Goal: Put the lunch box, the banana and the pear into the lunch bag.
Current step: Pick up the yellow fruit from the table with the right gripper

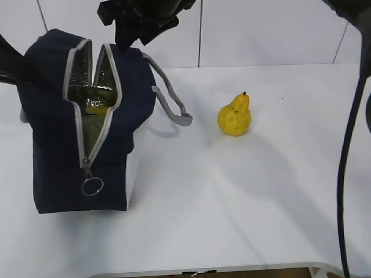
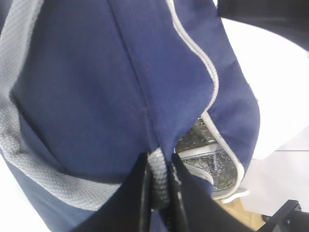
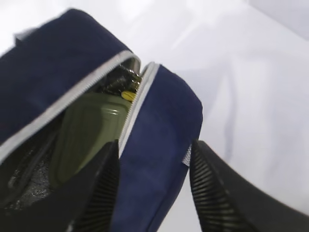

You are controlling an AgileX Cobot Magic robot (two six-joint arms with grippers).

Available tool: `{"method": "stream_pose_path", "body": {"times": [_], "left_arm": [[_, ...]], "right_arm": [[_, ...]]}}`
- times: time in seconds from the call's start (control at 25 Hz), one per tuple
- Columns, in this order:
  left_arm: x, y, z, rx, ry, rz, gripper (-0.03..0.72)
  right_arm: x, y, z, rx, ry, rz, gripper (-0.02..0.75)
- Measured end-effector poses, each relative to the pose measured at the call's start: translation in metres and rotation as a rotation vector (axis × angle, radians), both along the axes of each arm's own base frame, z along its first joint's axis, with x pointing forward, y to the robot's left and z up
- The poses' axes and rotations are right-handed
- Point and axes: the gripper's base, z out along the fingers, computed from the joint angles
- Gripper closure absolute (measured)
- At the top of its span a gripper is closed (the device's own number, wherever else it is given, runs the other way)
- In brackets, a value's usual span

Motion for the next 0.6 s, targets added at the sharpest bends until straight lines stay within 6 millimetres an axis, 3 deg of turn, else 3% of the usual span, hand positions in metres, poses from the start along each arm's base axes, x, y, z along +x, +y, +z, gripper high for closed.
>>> {"method": "stream_pose_path", "body": {"times": [0.12, 0.32, 0.6], "left_arm": [[0.000, 0.000, 0.000, 0.000, 0.000, 0.000, 0.677], [0.000, 0.000, 0.000, 0.000, 0.000, 0.000, 0.677], [0.000, 0.000, 0.000, 0.000, 0.000, 0.000, 0.677]], "right_arm": [[-0.002, -0.003, 0.006, 0.001, -0.015, 0.005, 0.338], [-0.015, -0.014, 0.037, 0.030, -0.063, 0.003, 0.338], [-0.009, -0.054, 0.045, 0.025, -0.031, -0.070, 0.338]]}}
